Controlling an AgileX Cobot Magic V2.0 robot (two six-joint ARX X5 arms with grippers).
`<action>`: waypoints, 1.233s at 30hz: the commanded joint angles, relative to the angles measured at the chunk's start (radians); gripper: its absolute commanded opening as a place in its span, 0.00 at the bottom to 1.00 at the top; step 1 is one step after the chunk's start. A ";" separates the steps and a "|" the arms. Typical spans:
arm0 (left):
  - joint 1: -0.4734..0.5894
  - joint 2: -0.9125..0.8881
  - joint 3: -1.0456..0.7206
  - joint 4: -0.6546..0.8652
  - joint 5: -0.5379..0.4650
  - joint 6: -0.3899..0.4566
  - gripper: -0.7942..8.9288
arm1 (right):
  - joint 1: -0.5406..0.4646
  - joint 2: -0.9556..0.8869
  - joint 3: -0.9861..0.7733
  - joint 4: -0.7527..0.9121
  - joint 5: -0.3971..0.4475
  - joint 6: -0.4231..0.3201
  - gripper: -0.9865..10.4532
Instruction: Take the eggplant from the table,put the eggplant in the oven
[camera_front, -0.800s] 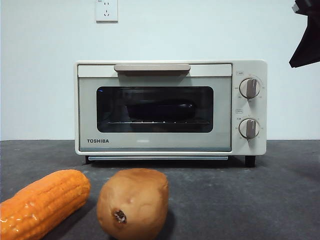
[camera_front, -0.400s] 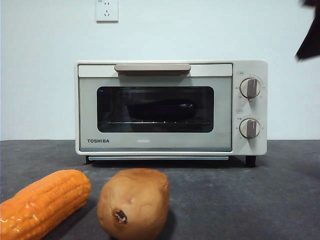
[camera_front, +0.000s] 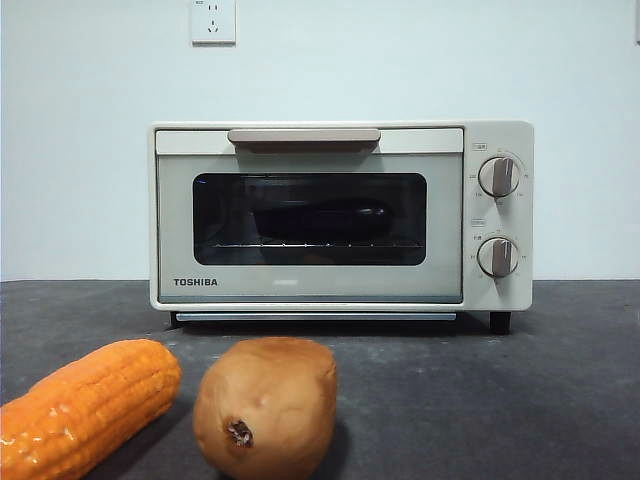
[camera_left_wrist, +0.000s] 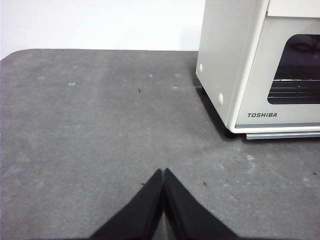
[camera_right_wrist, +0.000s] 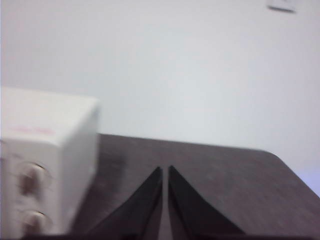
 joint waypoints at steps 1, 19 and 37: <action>0.001 -0.001 -0.026 -0.002 0.002 0.009 0.09 | -0.042 -0.052 -0.080 0.022 -0.043 -0.001 0.09; 0.001 -0.001 -0.026 -0.002 0.002 0.009 0.09 | -0.098 -0.154 -0.355 -0.050 -0.179 0.053 0.09; 0.001 -0.001 -0.026 -0.002 0.002 0.009 0.09 | -0.098 -0.154 -0.353 -0.037 -0.180 0.053 0.09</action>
